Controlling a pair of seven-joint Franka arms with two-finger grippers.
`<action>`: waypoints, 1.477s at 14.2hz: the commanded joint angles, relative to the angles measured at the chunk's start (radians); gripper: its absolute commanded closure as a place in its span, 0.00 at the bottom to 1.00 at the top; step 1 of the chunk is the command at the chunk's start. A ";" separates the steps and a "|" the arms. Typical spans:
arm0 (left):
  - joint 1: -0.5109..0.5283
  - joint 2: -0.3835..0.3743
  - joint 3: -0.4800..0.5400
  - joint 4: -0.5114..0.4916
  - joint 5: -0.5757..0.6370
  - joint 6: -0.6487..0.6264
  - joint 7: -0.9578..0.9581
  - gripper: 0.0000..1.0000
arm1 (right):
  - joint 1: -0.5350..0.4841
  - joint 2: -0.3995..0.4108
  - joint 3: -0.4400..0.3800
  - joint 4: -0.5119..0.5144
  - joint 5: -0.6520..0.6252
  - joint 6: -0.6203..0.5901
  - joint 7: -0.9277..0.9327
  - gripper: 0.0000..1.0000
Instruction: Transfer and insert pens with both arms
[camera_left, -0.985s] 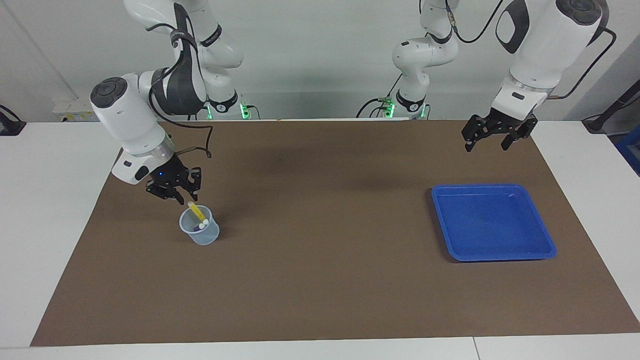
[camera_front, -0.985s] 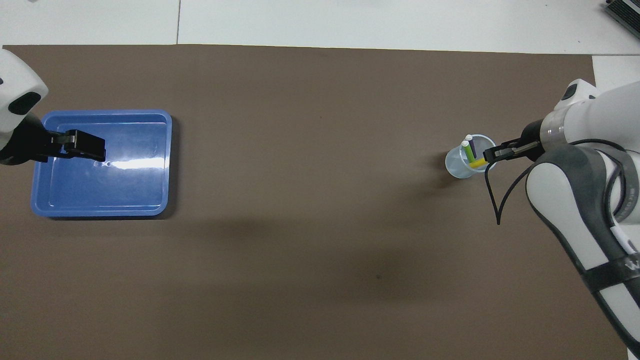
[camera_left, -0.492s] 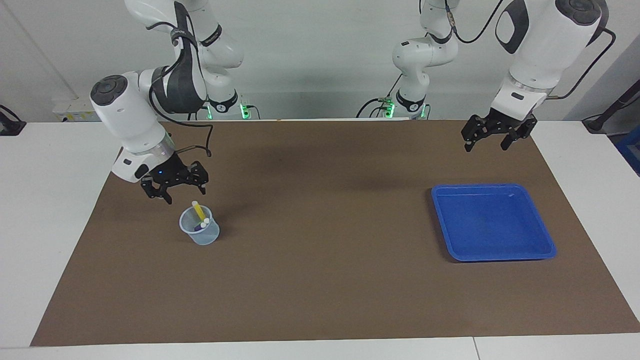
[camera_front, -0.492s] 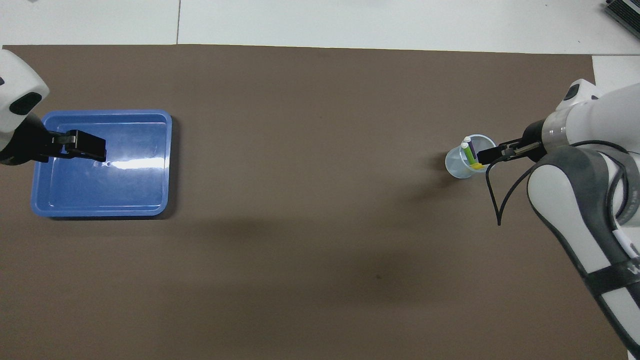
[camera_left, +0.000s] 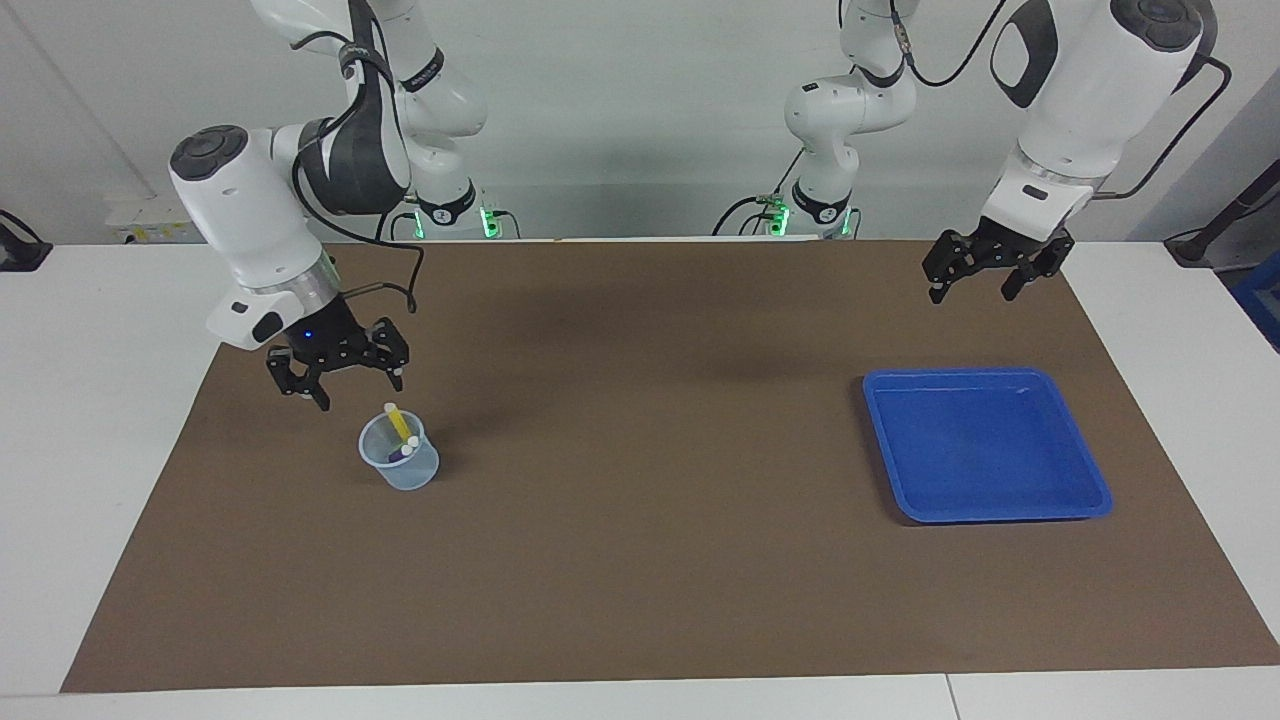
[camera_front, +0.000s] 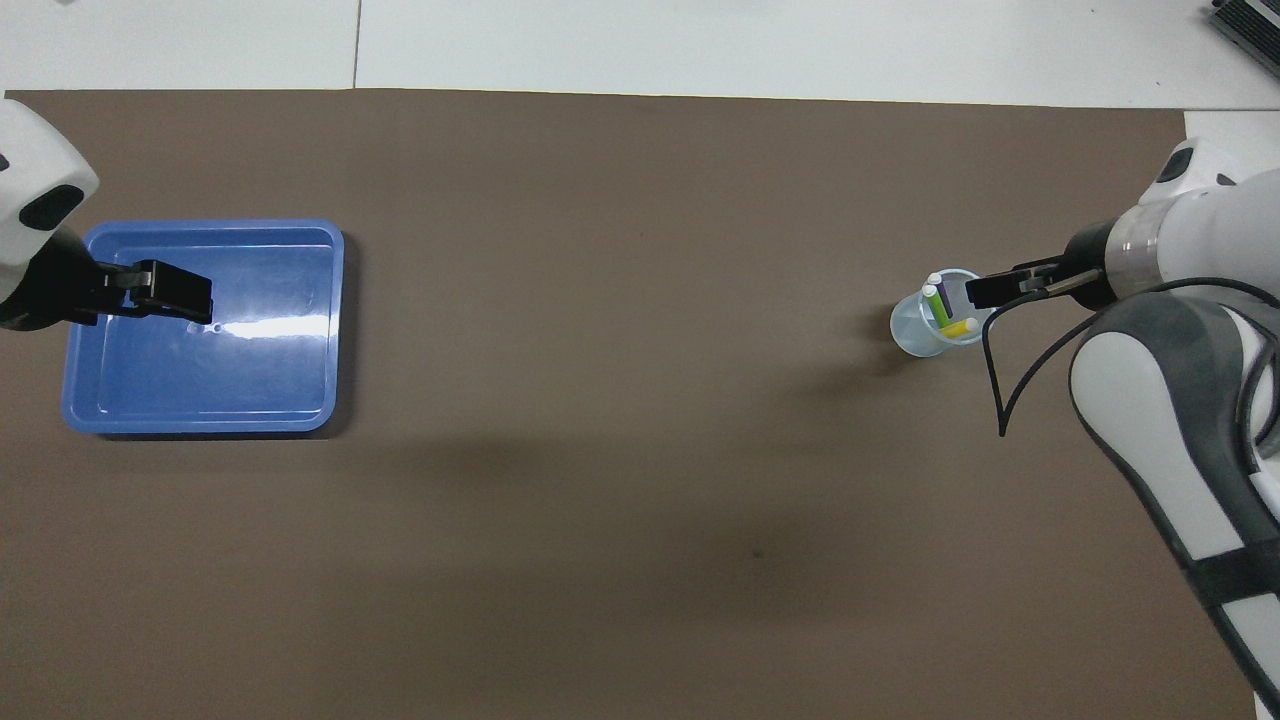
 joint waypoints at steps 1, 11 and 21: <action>-0.002 -0.016 0.003 -0.016 0.017 -0.005 0.001 0.00 | -0.012 -0.025 0.010 0.028 -0.016 -0.074 0.065 0.00; -0.002 -0.016 0.003 -0.016 0.015 -0.005 0.001 0.00 | 0.041 0.041 0.016 0.375 -0.174 -0.467 0.230 0.00; -0.002 -0.016 0.003 -0.016 0.015 -0.005 0.001 0.00 | 0.033 -0.028 0.022 0.360 -0.162 -0.525 0.227 0.00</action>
